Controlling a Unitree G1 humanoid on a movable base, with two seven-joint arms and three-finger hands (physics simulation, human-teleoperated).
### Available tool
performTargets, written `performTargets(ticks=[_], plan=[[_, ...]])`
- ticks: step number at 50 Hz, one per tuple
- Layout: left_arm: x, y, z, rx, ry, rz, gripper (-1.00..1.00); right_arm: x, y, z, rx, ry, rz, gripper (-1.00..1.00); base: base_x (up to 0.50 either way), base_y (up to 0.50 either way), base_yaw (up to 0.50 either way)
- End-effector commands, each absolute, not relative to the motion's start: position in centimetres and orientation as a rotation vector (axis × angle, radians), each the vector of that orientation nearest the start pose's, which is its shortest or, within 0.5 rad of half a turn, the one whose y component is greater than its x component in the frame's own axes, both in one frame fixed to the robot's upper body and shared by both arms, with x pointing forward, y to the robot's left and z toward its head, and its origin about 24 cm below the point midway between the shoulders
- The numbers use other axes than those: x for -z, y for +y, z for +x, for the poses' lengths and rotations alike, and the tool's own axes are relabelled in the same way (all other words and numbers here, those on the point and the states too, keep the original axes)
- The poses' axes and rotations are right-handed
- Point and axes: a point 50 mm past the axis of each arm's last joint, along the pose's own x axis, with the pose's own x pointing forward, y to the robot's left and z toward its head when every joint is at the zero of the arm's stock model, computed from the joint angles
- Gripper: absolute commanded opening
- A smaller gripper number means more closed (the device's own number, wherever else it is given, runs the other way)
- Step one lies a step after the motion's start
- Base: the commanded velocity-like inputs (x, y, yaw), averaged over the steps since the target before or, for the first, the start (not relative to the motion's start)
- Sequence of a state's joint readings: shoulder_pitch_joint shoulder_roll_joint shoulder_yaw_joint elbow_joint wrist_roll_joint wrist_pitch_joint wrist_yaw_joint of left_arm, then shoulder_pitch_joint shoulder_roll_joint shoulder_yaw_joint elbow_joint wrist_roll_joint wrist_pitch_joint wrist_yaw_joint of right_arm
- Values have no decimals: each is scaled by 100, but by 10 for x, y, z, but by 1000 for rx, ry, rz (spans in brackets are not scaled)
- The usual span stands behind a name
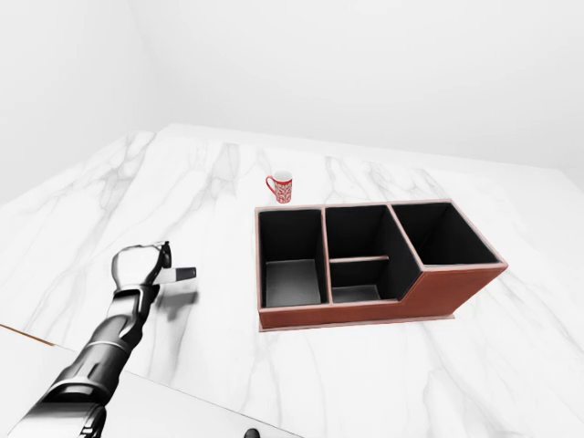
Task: Pick up the book and place it in the left compartment of the caddy.
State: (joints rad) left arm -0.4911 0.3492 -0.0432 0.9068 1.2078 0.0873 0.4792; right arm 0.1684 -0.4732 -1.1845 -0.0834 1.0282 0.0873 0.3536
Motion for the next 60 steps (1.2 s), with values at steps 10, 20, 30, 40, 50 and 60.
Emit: performTargets(ticks=[10,20,30,40,50,60], plan=[[-102,222,289,-391,-174,1741,-100,-178,-423,87,530,-691,257,100,0,0,0],[-131,214,280,-461,-196,1760,-100,-178,-423,86,527,-692,254,100,0,0,0],[-142,213,285,-498,-233,1744,-100,-178,-422,86,525,-693,250,100,0,0,0],[-158,203,284,-511,-279,1747,-100,-177,-422,86,521,-688,250,100,0,0,0],[-181,196,283,-520,-310,1698,-100,-179,-421,85,519,-695,243,100,0,0,0],[-196,185,279,-521,-340,1690,-100,-176,-422,88,516,-681,247,100,0,0,0]])
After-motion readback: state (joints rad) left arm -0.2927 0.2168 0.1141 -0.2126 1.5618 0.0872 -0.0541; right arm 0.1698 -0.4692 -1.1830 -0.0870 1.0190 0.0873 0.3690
